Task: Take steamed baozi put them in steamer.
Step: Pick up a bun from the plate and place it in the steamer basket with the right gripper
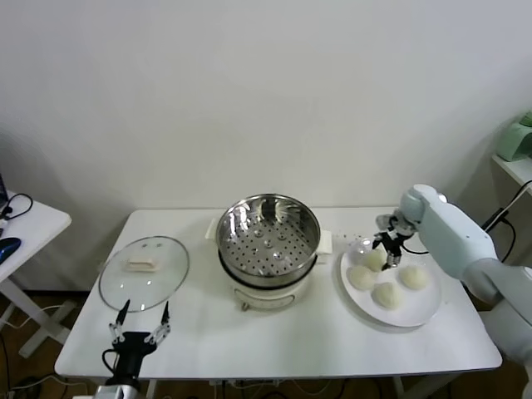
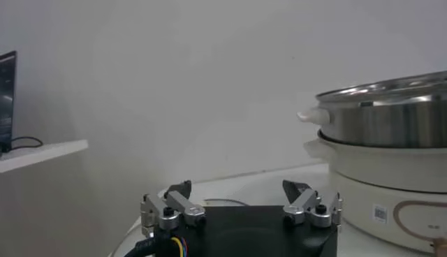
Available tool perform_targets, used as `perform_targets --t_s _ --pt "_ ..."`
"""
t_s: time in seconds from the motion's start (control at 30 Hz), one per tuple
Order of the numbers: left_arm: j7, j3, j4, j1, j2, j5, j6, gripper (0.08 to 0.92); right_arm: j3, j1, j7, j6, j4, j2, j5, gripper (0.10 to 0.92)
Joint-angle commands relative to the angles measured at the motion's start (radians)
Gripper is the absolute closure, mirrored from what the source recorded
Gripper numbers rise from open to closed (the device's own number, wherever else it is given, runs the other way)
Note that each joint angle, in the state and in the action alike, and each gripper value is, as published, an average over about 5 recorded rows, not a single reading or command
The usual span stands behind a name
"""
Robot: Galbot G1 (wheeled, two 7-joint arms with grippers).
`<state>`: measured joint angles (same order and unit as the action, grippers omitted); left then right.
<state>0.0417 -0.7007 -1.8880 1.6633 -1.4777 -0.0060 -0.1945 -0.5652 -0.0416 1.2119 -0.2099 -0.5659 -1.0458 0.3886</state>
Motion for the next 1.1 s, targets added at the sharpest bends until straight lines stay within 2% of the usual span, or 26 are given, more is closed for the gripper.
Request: perform_targets --t_s 0.03,0.4,0.6,0.87,1.1 --pt "0.000 0.000 -0.004 0.001 0.000 0.001 0.001 0.177 -0.072 -0.085 0.011 -0.013 -0.114 0.042 -0.061 0.301" --pt "-0.016 0.009 -0.012 -0.001 -0.002 0.013 0.032 0.177 -0.402 -0.467 0.035 -0.069 -0.547 0.132 -0.212 0.304" --pt "-0.016 0.015 -0.022 -0.002 -0.003 0.024 0.038 0.177 -0.458 -0.600 0.053 -0.120 -0.688 0.075 -0.171 0.304" --pt "-0.018 0.016 -0.027 -0.001 -0.007 0.030 0.039 0.177 -0.443 -0.537 0.046 -0.179 -0.773 -0.074 -0.008 0.304" --pt "-0.019 0.017 -0.018 0.009 -0.003 0.030 0.034 0.177 -0.438 -0.421 0.025 -0.215 -0.662 -0.242 0.089 0.304"
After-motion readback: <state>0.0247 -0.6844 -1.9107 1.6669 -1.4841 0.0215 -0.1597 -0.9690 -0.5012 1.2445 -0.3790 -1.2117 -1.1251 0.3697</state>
